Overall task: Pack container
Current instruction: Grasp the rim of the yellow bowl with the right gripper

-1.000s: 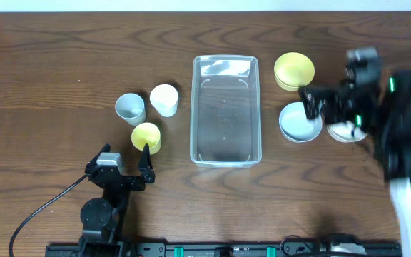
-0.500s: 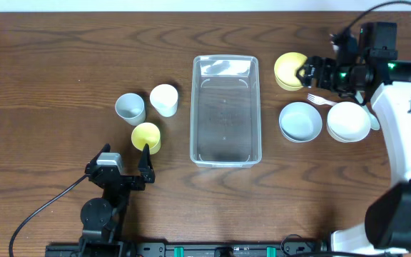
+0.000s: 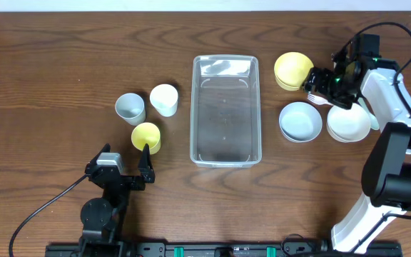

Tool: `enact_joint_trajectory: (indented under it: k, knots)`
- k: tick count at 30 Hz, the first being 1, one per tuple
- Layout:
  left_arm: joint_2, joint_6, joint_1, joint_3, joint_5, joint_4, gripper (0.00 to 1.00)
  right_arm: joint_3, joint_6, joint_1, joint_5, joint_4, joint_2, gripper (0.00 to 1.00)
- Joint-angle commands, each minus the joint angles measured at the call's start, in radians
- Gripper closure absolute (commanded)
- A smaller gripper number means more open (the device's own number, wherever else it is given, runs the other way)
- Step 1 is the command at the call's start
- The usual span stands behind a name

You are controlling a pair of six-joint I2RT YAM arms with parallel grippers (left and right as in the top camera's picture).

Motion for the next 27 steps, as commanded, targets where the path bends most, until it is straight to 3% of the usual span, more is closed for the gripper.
enact_joint_trajectory:
  k: [1, 6, 16, 21, 27]
  knots:
    - [-0.005, 0.014, 0.005, -0.026, 0.004, -0.019, 0.02, 0.019, 0.029, 0.003, -0.028, 0.039, -0.003, 0.05]
    - [-0.005, 0.014, 0.005, -0.026, 0.003, -0.019, 0.02, 0.019, 0.032, 0.026, 0.063, 0.103, -0.002, 0.06]
    - [-0.005, 0.014, 0.005, -0.026, 0.004, -0.019, 0.02, 0.019, 0.035, 0.164, 0.266, 0.264, 0.023, 0.18]
    - [-0.005, 0.014, 0.005, -0.026, 0.004, -0.019, 0.02, 0.019, 0.09, 0.192, 0.36, 0.274, 0.035, 0.24]
    - [-0.005, 0.014, 0.005, -0.026, 0.003, -0.019, 0.02, 0.018, 0.145, 0.18, 0.426, 0.237, 0.066, 0.25]
